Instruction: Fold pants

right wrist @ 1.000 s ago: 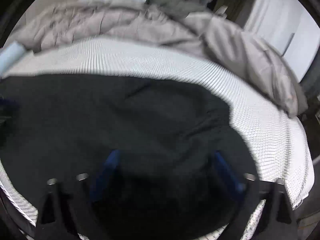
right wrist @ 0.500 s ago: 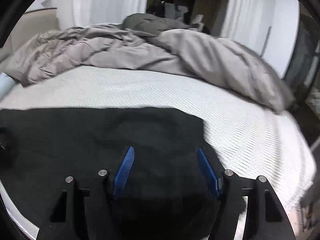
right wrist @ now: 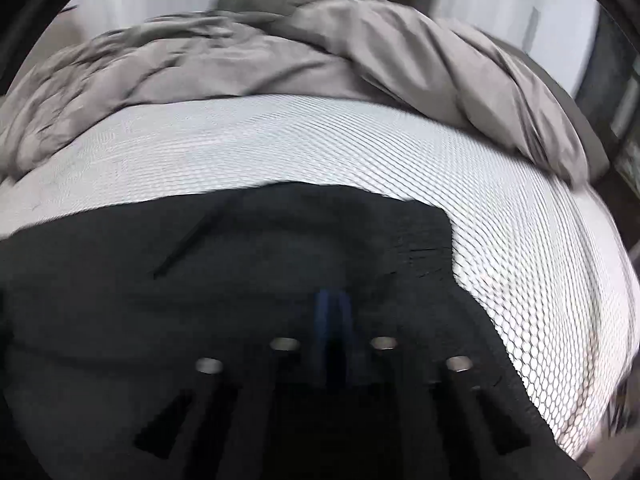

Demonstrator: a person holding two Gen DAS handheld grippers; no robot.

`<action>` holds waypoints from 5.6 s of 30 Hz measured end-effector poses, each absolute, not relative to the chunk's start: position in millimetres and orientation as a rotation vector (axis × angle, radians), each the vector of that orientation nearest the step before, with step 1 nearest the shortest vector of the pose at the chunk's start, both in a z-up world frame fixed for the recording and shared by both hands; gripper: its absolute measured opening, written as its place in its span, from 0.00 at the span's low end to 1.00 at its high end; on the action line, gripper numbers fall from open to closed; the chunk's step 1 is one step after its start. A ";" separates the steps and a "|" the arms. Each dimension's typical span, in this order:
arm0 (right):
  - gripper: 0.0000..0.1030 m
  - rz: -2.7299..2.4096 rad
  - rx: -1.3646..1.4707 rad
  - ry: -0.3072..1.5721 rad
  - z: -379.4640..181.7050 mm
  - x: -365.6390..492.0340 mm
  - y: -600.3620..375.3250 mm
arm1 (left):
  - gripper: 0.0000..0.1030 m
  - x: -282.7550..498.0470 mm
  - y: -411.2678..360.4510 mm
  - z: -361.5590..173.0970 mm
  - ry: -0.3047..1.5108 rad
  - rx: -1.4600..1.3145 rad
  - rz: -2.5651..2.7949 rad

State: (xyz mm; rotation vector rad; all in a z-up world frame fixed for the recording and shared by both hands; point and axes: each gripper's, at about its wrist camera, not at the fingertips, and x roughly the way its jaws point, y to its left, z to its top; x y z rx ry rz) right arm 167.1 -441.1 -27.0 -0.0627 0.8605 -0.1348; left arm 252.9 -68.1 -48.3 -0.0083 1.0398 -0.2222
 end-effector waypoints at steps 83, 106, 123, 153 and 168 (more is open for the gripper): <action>0.82 0.215 -0.220 0.851 -31.3 107.4 -343.4 | 0.60 207.0 218.6 -36.4 0.911 -0.220 0.217; 0.86 0.317 -0.247 0.893 -25.1 88.7 -306.0 | 0.80 174.4 -4.6 -32.4 0.962 -0.303 -0.287; 0.98 -0.292 0.078 0.899 -18.9 64.0 -516.9 | 0.95 148.5 -93.0 -28.1 0.870 -0.058 -0.336; 0.19 0.404 0.662 0.575 60.7 130.7 -419.2 | 0.99 170.4 -57.7 -26.8 0.893 -0.140 -0.258; 0.64 0.424 0.098 0.805 51.2 124.3 -289.0 | 0.91 175.6 20.7 -42.4 0.890 -0.374 -0.301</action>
